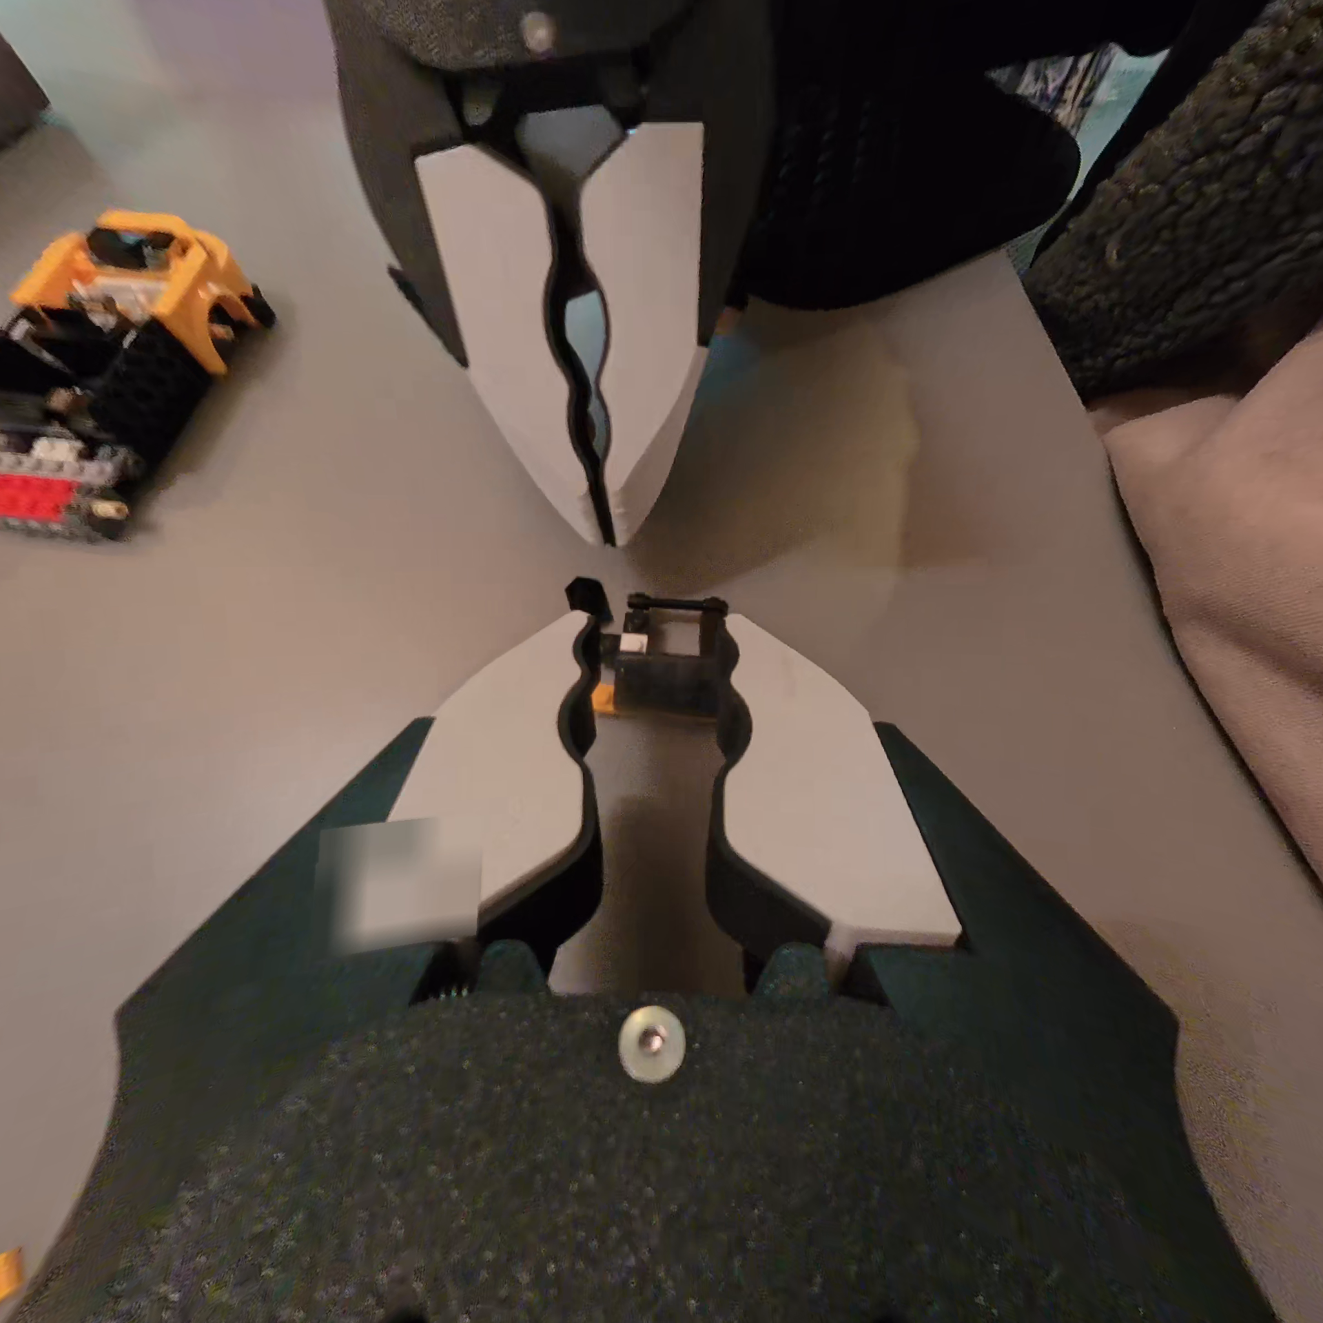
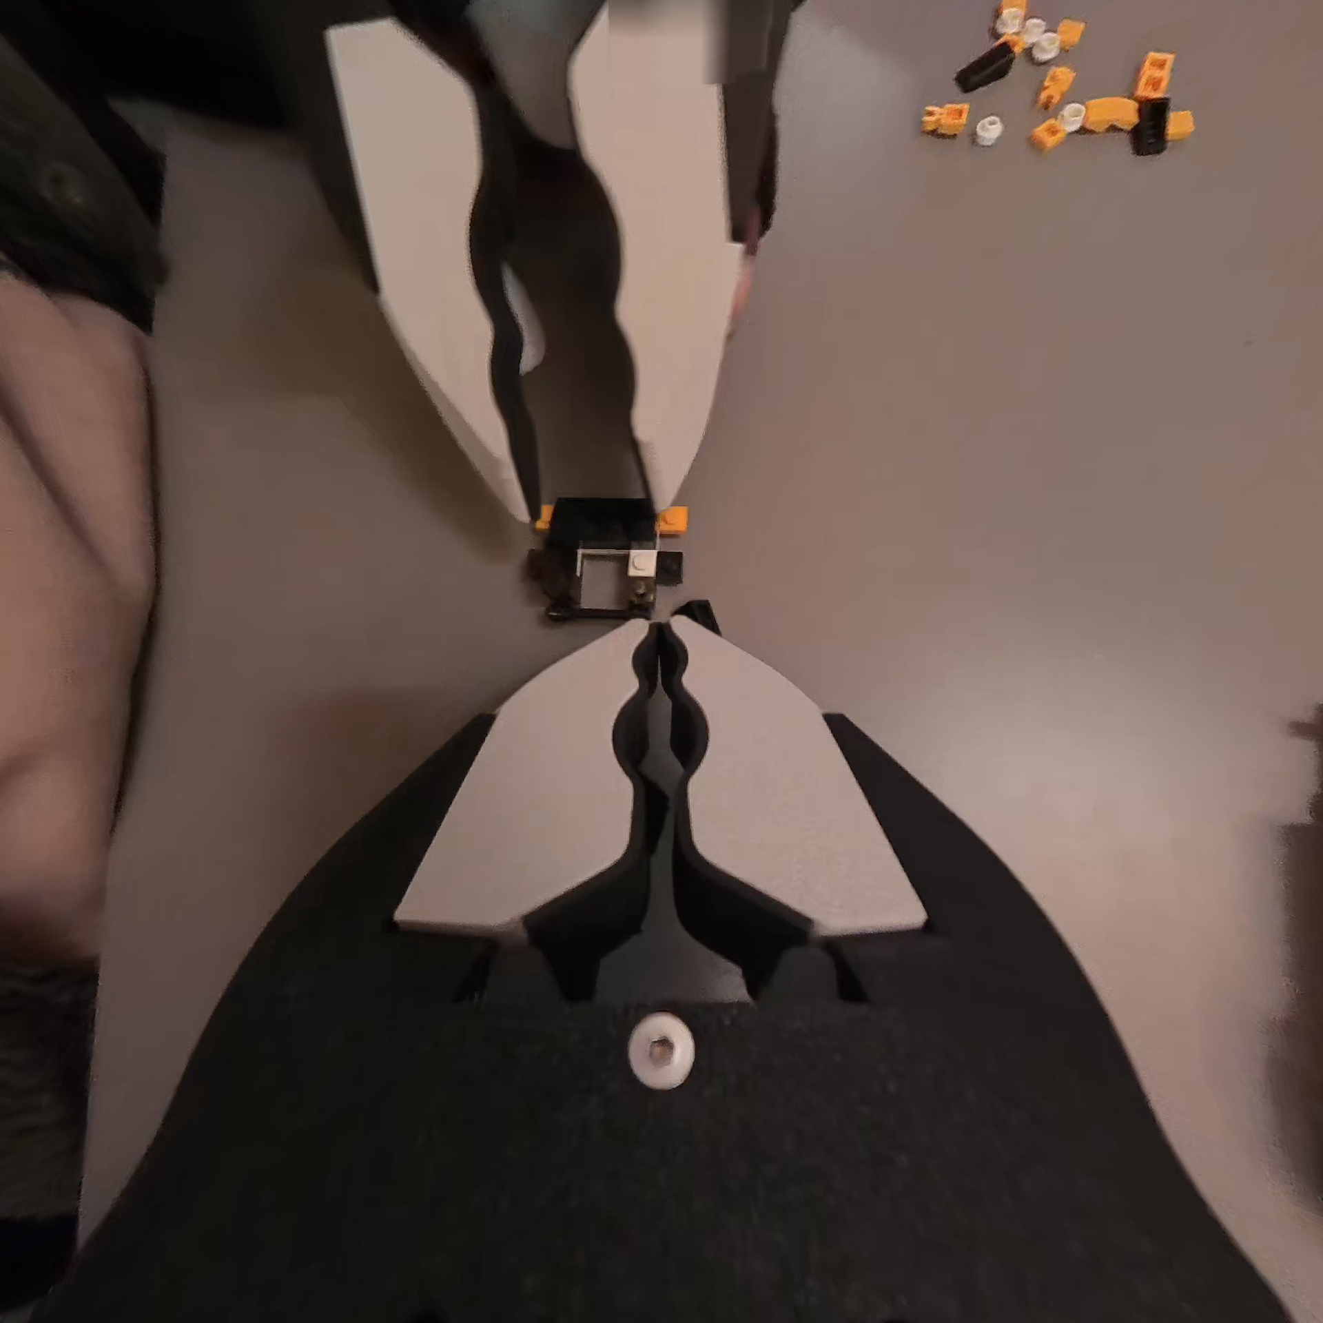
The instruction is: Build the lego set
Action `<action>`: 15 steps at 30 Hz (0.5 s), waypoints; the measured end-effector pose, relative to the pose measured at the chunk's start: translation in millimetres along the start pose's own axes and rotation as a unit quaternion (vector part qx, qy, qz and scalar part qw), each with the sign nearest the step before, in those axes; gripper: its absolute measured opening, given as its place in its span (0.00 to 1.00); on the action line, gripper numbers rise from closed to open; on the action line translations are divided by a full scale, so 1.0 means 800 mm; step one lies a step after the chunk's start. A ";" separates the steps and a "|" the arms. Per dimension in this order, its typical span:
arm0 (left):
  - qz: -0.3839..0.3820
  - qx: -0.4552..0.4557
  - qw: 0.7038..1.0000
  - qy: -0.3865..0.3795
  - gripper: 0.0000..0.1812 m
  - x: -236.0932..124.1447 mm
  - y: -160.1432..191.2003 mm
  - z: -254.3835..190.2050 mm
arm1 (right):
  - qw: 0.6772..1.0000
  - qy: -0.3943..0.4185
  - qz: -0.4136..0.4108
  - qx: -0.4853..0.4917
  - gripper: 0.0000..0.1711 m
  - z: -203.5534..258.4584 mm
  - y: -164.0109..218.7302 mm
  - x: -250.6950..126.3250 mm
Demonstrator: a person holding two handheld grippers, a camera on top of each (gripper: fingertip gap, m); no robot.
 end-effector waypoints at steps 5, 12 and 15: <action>0.011 0.011 1.000 -0.009 0.15 0.002 0.001 -0.001 | 0.994 0.049 0.043 -0.091 0.07 -0.003 0.004 0.005; 0.010 0.008 1.000 -0.017 0.14 -0.002 0.002 0.001 | 0.991 0.009 0.102 -0.082 0.06 -0.013 0.003 0.029; 0.007 0.008 1.000 -0.019 0.13 -0.004 0.003 0.002 | 0.993 -0.003 0.098 -0.063 0.05 -0.016 0.005 0.026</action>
Point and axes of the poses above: each gripper's, where its closed fingertips meet, x out along the fingers, y out of its underside, z = x × y across the jaws, the point moved 7 cm from there along -x, back along the fingers, and after that the axes turned 5 degrees about -z, right-handed, at the moved point
